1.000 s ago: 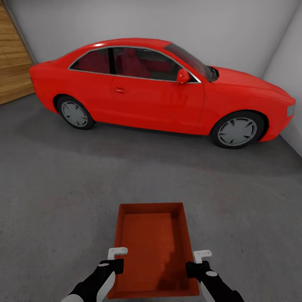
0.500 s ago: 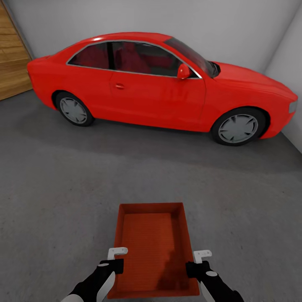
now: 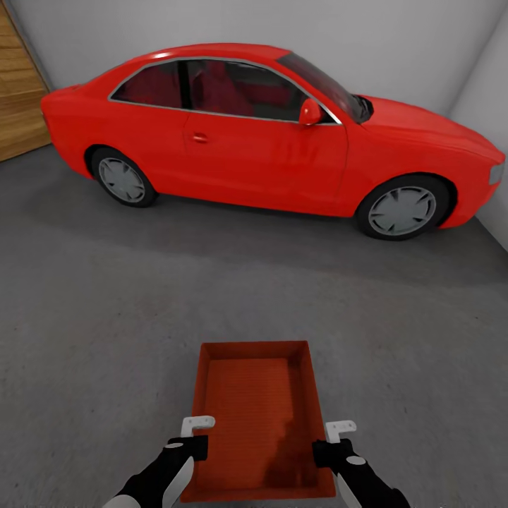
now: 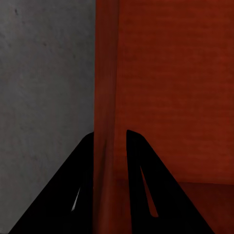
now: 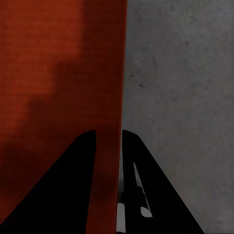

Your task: Move the two storage containers from the living room to the garage. In the garage, place one container on the floor and stack the other container on top of it (either order is fine).

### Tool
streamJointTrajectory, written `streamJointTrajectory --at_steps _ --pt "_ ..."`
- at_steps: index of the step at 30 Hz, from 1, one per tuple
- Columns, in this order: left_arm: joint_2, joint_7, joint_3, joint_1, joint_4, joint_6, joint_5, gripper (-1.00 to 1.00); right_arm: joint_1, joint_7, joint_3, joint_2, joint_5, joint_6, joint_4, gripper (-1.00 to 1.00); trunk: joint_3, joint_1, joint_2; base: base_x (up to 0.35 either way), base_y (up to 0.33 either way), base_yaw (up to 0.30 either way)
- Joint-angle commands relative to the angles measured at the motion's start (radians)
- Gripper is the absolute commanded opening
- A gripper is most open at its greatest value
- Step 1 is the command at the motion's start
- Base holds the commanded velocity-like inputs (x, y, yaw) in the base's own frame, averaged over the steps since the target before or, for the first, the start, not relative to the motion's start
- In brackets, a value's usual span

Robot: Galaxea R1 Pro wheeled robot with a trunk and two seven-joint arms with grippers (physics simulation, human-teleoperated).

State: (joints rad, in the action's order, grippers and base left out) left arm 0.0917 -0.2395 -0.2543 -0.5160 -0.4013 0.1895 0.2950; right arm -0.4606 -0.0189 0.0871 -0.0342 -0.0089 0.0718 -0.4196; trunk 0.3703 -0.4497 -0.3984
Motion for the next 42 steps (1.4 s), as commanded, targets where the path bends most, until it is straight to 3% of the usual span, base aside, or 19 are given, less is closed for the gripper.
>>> streamJointTrajectory --at_steps 1,42 --pt "0.082 -0.012 0.008 -0.001 -0.050 0.007 -0.020 -1.00 0.000 -0.003 -0.004 -0.058 0.003 0.006 0.001 -1.00 0.003 0.000 -0.002 0.000 0.000 0.000" --pt "0.083 -0.012 0.007 -0.001 -0.050 0.008 -0.022 -1.00 0.000 -0.003 -0.004 -0.058 0.003 0.006 0.010 -1.00 0.010 0.000 -0.002 0.000 0.000 0.000"
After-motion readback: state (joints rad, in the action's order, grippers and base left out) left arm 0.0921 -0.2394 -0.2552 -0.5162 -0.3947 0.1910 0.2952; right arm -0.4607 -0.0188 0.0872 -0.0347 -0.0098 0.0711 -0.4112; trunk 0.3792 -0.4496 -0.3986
